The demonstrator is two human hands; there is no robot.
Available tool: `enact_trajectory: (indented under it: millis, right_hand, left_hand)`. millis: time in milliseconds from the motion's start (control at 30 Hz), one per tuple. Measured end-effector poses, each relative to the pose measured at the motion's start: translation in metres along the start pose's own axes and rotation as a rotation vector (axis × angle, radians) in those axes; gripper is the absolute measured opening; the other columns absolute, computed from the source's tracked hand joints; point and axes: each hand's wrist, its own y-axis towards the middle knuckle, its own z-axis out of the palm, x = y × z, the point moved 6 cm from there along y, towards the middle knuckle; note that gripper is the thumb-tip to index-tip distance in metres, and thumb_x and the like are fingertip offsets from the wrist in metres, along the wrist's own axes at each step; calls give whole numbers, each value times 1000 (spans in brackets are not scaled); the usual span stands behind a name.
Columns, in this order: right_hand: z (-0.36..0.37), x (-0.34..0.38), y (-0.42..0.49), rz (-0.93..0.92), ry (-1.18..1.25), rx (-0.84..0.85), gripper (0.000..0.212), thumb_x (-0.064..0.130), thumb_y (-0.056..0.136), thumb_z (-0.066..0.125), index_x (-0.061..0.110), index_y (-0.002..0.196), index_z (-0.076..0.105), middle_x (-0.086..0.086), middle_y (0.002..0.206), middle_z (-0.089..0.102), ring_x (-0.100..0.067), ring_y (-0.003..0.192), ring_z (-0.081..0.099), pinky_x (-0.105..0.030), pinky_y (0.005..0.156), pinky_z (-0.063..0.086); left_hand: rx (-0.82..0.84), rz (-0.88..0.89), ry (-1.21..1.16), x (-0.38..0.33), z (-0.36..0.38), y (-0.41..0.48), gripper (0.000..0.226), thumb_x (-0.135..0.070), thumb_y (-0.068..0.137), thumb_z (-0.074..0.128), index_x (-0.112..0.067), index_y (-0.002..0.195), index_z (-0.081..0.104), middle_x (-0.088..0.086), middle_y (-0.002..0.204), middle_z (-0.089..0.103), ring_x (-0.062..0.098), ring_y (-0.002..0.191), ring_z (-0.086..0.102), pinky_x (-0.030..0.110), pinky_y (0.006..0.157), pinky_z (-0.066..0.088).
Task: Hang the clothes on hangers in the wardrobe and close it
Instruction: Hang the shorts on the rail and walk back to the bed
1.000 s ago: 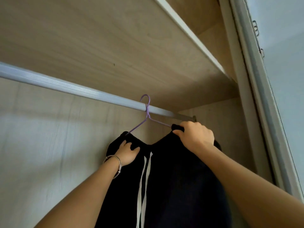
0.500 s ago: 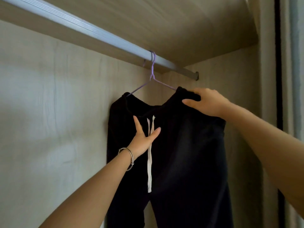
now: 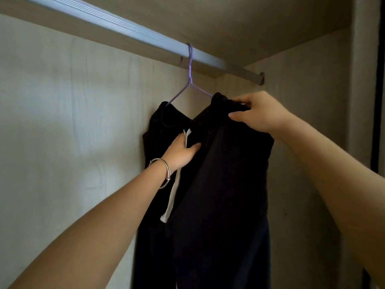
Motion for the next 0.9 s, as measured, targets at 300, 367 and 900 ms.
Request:
enact_trajectory:
  millis: [300, 367, 900]
  right_hand:
    - [15, -39, -39, -27, 562, -273, 16, 27, 85, 57, 20, 96, 67, 11, 86, 69, -5, 85, 65, -31, 87, 54]
    - [32, -48, -66, -108, 579, -314, 12, 23, 86, 58, 18, 96, 63, 15, 78, 64, 1, 75, 63, -22, 78, 53]
    - [292, -205, -293, 397, 86, 789, 39, 39, 91, 52, 20, 59, 43, 6, 58, 47, -10, 53, 48, -20, 49, 40]
  left_hand:
    - [0, -238, -202, 30, 82, -73, 64, -40, 92, 45, -36, 144, 7, -20, 138, 34, 0, 125, 36, 14, 98, 31]
    - [-30, -235, -204, 38, 102, -100, 42, -33, 94, 45, -44, 128, 22, -32, 124, 41, -14, 112, 43, -1, 90, 33]
    - [163, -918, 325, 182, 192, -374, 64, -23, 89, 51, -16, 144, 21, -2, 148, 30, 15, 135, 35, 15, 104, 27]
